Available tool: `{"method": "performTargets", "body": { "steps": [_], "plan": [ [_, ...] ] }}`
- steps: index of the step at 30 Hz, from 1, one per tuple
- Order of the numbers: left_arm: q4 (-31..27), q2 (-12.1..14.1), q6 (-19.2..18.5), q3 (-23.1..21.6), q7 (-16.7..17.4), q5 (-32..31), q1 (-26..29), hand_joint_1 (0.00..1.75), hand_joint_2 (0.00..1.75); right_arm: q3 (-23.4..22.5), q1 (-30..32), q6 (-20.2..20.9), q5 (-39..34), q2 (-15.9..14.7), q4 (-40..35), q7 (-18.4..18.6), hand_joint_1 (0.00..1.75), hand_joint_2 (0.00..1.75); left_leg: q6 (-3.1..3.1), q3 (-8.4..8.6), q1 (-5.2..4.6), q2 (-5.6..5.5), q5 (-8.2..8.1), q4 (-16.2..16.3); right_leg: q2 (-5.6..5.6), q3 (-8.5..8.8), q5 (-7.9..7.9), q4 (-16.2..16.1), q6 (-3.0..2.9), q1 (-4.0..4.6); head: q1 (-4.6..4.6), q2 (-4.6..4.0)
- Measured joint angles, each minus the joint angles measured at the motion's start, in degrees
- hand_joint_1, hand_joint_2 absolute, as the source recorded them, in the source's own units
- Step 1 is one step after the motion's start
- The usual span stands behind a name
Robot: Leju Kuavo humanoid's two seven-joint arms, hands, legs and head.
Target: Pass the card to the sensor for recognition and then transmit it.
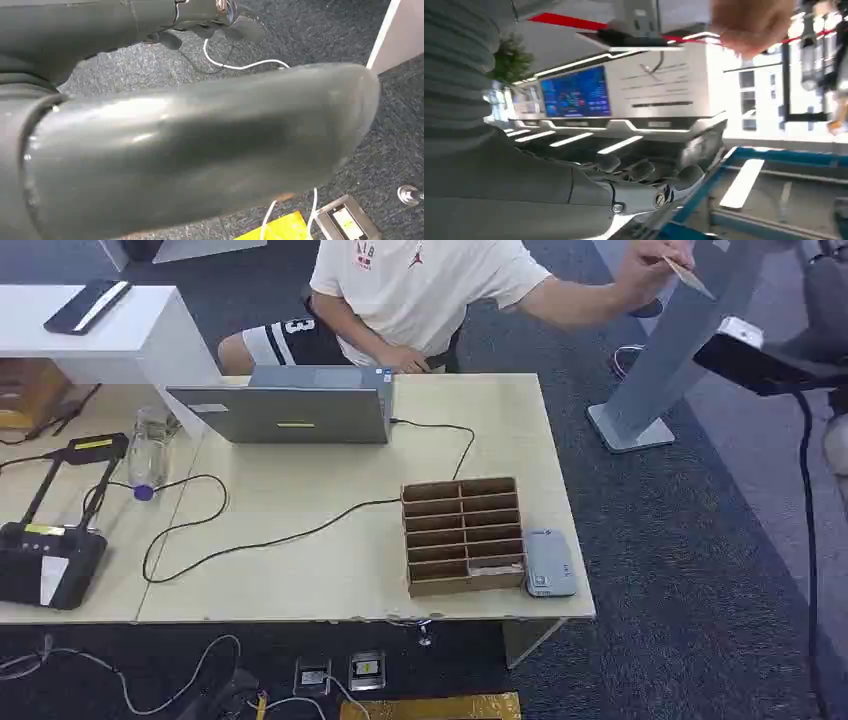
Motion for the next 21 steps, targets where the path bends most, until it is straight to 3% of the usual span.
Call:
{"method": "performTargets", "body": {
  "steps": [8,16,17,18,21],
  "plan": [
    [0.0,0.81,-0.44,-0.33,-0.52,0.44,0.34,0.0,0.0,9.18,-3.33,2.12,-0.13,2.03,-3.2,-0.42,0.0,1.75,0.0,-0.03,0.02,-0.1,0.0,0.0,-0.08,-0.02,-0.02,0.0,-0.03,0.02,-0.02,0.0],
    [0.0,0.88,-0.33,-0.33,-0.7,1.49,1.2,0.0,0.0,13.18,-3.9,0.62,-0.63,3.85,-2.63,-1.12,0.0,1.75,-0.01,-0.04,0.02,-0.13,0.0,0.0,-0.12,-0.02,-0.02,-0.01,-0.03,0.02,0.0,0.0],
    [0.0,0.88,-0.29,-0.33,-0.7,1.53,1.24,0.0,0.0,13.58,-3.91,0.35,-0.7,4.05,-2.45,-1.12,1.33,1.75,-0.01,-0.04,0.02,-0.13,0.0,0.0,-0.13,-0.02,-0.02,-0.01,-0.03,0.02,0.0,0.0],
    [0.0,0.9,-0.22,-0.33,-0.72,1.64,1.27,0.0,0.0,13.95,-3.91,0.27,-0.89,4.22,-2.28,-1.07,1.75,1.75,-0.01,-0.04,0.02,-0.13,0.0,0.0,-0.13,-0.02,-0.02,-0.01,-0.03,0.02,0.02,0.0],
    [0.0,0.94,-0.05,-0.33,-0.72,1.79,1.36,0.0,0.0,14.91,-3.91,0.27,-1.88,4.61,-1.8,-0.39,1.75,1.75,-0.01,-0.04,0.03,-0.13,0.0,0.0,-0.12,-0.03,-0.02,-0.01,-0.03,0.03,0.0,0.0]
  ]
}}
